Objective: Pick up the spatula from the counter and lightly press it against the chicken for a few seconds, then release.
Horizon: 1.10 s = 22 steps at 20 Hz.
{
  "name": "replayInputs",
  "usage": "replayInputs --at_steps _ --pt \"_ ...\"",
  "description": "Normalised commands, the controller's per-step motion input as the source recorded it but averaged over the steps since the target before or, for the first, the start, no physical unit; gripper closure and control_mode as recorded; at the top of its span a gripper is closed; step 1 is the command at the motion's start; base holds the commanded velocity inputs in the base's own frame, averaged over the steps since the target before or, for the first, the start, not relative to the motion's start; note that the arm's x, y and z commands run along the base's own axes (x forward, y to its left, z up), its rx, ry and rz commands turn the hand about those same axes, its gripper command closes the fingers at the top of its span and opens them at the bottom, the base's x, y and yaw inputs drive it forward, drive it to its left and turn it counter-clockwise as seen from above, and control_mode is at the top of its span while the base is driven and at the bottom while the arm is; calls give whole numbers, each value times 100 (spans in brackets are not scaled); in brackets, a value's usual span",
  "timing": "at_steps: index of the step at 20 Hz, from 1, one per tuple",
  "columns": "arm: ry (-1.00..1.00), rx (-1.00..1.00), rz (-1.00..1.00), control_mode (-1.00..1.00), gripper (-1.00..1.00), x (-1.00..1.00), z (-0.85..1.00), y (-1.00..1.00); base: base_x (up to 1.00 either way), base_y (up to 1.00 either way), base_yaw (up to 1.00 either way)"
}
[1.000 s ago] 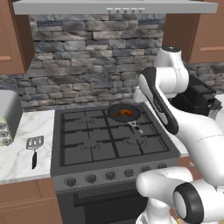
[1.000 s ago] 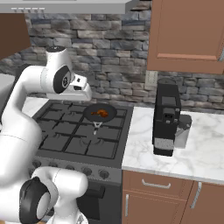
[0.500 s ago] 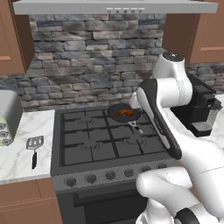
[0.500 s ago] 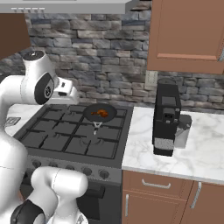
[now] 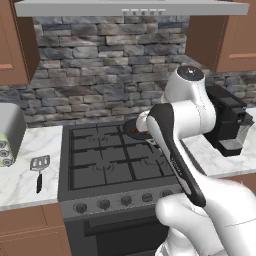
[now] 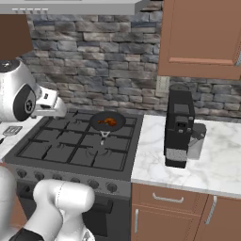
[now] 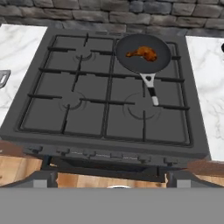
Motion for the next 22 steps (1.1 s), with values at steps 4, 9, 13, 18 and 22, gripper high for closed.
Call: replayInputs --at_steps 4,9,13,18,22 --pt "0 1 0 -100 -100 -26 6 47 0 0 0" --pt "0 2 0 -100 -100 -31 -3 46 0 0 0" --pt "0 2 0 -100 -100 -23 -16 40 0 0 0" --pt "0 3 0 -100 -100 -16 -10 39 0 0 0" --pt "1 5 0 -100 -100 -3 -12 40 0 0 0"
